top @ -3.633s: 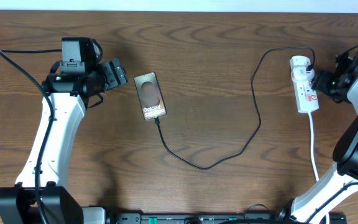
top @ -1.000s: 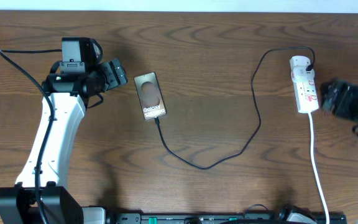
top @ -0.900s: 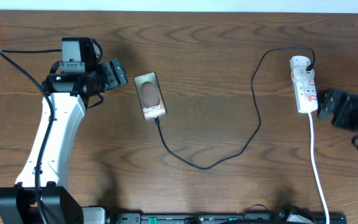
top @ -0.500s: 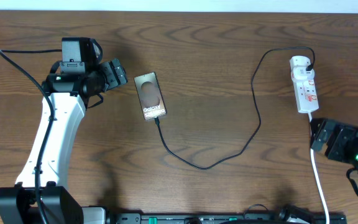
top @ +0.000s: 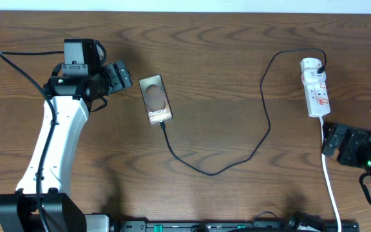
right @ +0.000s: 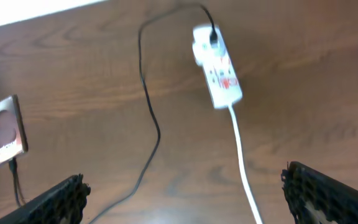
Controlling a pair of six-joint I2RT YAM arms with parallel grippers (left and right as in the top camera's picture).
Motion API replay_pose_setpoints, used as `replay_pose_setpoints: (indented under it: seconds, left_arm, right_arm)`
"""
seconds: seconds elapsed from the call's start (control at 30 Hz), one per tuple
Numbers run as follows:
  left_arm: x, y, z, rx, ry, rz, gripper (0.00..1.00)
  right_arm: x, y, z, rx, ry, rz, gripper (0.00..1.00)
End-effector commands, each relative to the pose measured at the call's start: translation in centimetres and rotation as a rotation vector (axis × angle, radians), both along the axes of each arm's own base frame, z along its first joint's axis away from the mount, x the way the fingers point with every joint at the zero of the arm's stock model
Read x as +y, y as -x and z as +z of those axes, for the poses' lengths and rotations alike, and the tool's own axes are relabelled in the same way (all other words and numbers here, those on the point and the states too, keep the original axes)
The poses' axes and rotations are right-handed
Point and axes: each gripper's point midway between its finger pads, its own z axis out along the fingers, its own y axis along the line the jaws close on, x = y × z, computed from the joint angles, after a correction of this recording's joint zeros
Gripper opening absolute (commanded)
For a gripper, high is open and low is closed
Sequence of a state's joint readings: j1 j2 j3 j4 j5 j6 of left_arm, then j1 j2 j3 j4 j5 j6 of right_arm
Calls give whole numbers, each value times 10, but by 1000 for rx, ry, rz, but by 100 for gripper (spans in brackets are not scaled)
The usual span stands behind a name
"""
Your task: Plug charger to phone and switch on socket
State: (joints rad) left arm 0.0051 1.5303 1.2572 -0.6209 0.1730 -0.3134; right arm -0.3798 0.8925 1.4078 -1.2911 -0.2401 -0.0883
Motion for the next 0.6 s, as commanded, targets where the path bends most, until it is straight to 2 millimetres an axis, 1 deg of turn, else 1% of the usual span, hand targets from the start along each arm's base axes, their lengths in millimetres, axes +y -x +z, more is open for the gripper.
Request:
replay_pose_setpoints:
  seconds: [0.0, 0.13, 0.27, 0.37, 0.47, 0.57]
  left_arm:
    - [3, -1, -1, 1, -14, 4, 93]
    - [3, -1, -1, 1, -14, 4, 93]
    - [3, -1, -1, 1, -14, 4, 93]
    - [3, -1, -1, 1, -14, 4, 93]
    - [3, -1, -1, 1, -14, 4, 93]
    - [3, -1, -1, 1, -14, 4, 93]
  right_arm:
    - [6, -6, 8, -82, 82, 45, 99]
    - [10, -14, 13, -209, 178, 64, 99]
    - [13, -20, 7, -341, 236, 66, 99]
    - [12, -23, -7, -420, 229, 24, 99]
    - [9, -24, -26, -481, 193, -41, 99]
    - [10, -25, -45, -538, 178, -51, 99]
